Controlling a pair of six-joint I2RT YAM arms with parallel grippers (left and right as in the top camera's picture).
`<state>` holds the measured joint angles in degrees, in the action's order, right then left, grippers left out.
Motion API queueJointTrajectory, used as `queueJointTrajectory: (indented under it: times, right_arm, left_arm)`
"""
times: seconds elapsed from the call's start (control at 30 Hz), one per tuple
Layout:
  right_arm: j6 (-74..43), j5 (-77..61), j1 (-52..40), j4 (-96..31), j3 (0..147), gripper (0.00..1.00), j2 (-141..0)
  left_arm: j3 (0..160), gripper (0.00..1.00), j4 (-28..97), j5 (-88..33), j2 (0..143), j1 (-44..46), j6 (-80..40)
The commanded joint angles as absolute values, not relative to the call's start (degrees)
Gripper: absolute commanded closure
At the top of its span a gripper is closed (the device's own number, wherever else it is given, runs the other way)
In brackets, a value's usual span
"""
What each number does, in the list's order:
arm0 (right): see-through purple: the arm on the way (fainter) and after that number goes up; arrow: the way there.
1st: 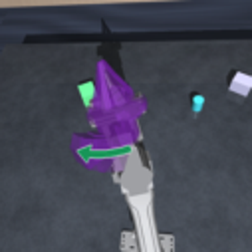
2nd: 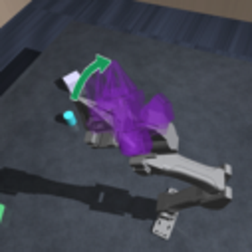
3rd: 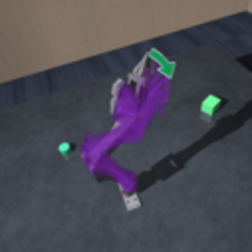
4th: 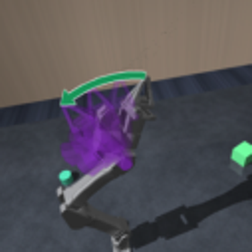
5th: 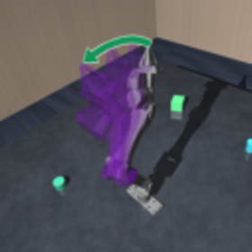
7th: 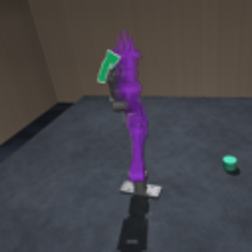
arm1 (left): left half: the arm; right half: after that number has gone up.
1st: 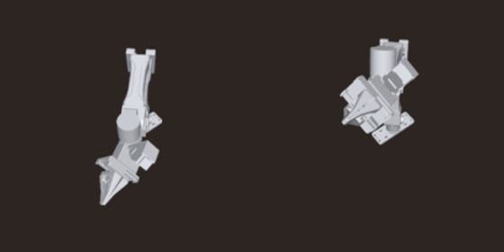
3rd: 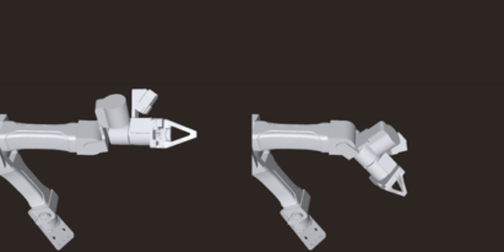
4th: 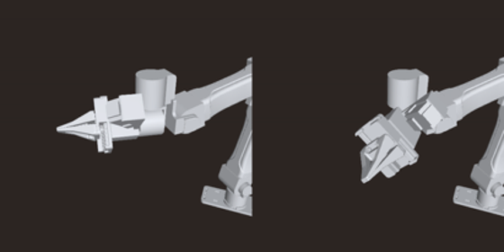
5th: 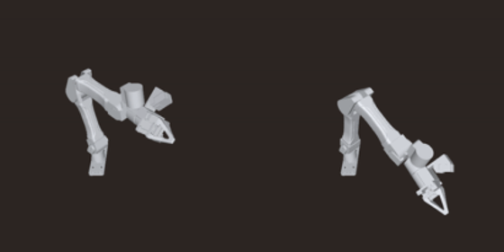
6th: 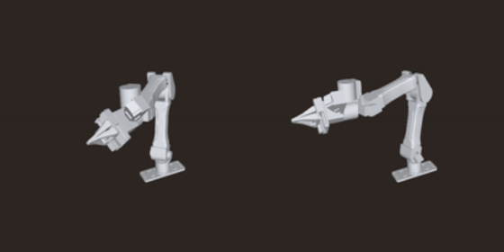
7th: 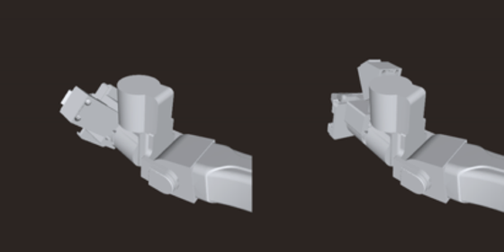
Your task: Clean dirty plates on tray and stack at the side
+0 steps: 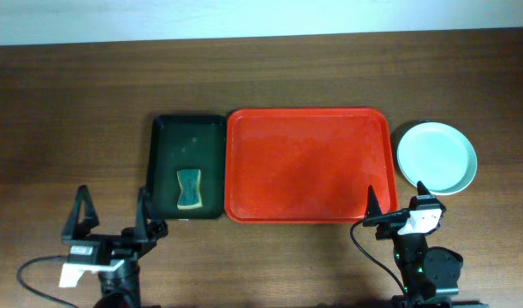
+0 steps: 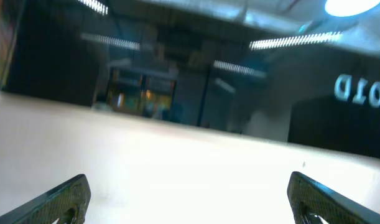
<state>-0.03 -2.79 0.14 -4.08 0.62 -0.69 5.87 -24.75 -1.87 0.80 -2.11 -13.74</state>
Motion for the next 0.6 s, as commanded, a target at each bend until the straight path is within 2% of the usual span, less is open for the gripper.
queueJointTrajectory:
  times: [0.0,0.2,0.37,0.47,0.57]
  right_arm:
    - [-0.23,-2.50,0.49,-4.32,0.32,0.02,-0.32]
    - [-0.23,-2.50,0.49,-4.32,0.32,0.02,-0.32]
    - [-0.23,-2.50,0.49,-4.32,0.32,0.02,-0.32]
    - [-0.23,-2.50,0.49,-4.32,0.32,0.02,-0.32]
    - [-0.23,-2.50,0.49,-4.32,0.32,0.02,-0.32]
  left_arm:
    - [1.69,0.01,-25.02,-1.72,0.34,-2.02,-14.06]
    - [0.51,0.01,-14.26,-1.72,0.34,-2.02,-14.02]
    - [0.54,0.01,4.99,-1.45,0.34,-2.00,-12.25]
    - [0.51,0.01,4.64,-1.69,0.34,-1.52,-6.42]
    - [0.51,0.01,4.64,-1.67,0.34,-1.21,-6.11]
